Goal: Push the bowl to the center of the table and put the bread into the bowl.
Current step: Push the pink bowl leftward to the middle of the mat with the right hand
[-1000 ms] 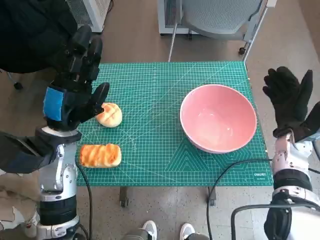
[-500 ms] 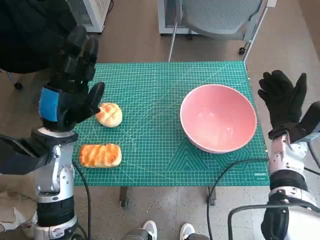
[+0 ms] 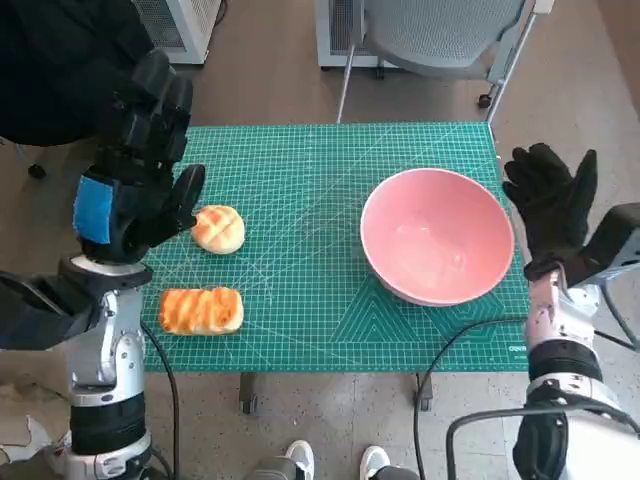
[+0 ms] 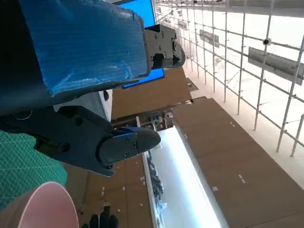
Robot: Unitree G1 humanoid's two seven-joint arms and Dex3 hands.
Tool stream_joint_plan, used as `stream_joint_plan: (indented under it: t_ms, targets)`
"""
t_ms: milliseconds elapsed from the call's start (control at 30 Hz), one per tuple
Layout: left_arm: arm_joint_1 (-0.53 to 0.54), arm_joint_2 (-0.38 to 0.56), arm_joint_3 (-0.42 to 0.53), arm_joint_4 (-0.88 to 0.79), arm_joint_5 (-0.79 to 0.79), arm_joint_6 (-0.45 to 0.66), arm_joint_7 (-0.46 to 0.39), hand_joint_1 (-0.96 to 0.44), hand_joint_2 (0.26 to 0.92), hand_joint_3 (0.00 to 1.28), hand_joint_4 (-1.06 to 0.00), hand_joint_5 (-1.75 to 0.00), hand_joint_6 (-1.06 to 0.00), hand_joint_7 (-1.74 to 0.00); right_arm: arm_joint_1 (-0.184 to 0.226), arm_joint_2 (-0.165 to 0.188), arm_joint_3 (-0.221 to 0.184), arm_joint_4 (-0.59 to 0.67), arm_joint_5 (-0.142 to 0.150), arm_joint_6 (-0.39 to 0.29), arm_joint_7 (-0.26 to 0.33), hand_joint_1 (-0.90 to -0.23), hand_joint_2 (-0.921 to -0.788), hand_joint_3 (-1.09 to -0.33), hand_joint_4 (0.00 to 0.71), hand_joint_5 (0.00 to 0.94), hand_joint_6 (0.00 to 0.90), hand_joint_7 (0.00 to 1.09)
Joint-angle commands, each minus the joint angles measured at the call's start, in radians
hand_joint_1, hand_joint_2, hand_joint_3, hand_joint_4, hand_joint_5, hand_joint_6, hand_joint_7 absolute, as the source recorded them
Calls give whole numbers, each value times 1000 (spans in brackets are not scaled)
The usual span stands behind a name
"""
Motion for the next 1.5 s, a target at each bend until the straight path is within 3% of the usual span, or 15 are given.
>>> stream_joint_plan:
  t_ms: [33,367,800,1500]
  targets:
    - [14,20,15,-18,-10,2,-7,-382,834,575,-38,-23,1,-354,39,22,-8,18,-3,9,5,-759,-921,-926,348,5,401,40]
    - [29,34,29,-23,-13,1,-11,-376,835,565,-39,-26,1,-361,45,51,-21,22,2,16,1,-741,-921,-924,354,6,407,39]
    - [50,42,42,-28,-9,0,-7,-386,865,490,-48,-33,1,-390,34,84,-13,20,-12,21,-13,-682,-921,-951,362,6,414,37]
    - [73,42,55,-53,-9,9,5,-417,921,353,-71,-37,1,-423,18,113,3,20,-20,25,-3,-692,-921,-934,382,9,441,44]
